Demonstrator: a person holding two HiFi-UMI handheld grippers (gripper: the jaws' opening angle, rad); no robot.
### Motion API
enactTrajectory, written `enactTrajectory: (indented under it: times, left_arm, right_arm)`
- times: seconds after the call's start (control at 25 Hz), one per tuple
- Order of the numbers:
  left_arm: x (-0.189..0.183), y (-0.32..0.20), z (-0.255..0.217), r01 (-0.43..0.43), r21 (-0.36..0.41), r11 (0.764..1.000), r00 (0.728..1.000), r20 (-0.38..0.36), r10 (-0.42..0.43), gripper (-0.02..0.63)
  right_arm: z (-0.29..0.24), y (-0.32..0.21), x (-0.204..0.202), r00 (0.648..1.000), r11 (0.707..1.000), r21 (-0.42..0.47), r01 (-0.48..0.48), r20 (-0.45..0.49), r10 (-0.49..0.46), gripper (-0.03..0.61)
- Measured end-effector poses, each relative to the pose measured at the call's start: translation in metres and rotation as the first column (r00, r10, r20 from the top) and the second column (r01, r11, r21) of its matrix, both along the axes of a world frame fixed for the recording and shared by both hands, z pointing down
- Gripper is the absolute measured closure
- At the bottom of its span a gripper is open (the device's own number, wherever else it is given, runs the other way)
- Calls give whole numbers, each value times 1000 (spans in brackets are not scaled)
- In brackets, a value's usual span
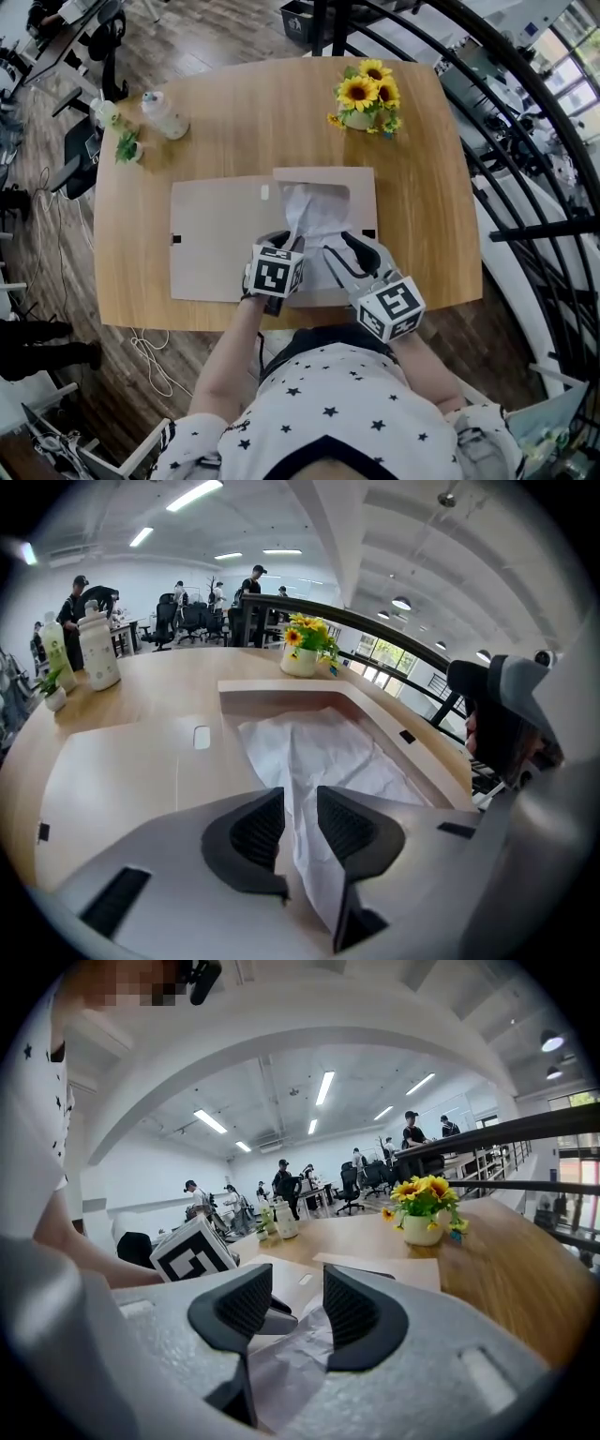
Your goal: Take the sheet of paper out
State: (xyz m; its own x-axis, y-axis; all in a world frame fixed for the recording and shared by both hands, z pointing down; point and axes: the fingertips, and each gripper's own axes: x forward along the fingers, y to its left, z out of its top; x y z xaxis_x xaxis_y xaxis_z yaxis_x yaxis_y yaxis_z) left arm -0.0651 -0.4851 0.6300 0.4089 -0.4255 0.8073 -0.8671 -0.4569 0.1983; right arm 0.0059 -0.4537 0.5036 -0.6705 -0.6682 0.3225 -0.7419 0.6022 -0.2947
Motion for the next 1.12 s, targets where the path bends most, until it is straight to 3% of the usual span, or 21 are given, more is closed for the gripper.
enactTrajectory:
  times: [0.24, 0.64, 1.12]
  left_arm:
    - [7, -8, 17, -34, -25, 999, 999, 28, 34, 509]
    - [5, -8, 29, -20, -81, 996, 999, 42, 23, 517]
    - [-16, -16, 20, 37, -28, 999, 997, 67, -35, 591]
  right_arm:
    - [6, -2, 3, 1000, 1000, -16, -1, 2, 1, 423]
    - [9, -2, 5, 1000, 1000, -26, -6, -2, 5, 423]
    - [3, 6, 5, 1000, 1000, -18, -10, -8, 10, 423]
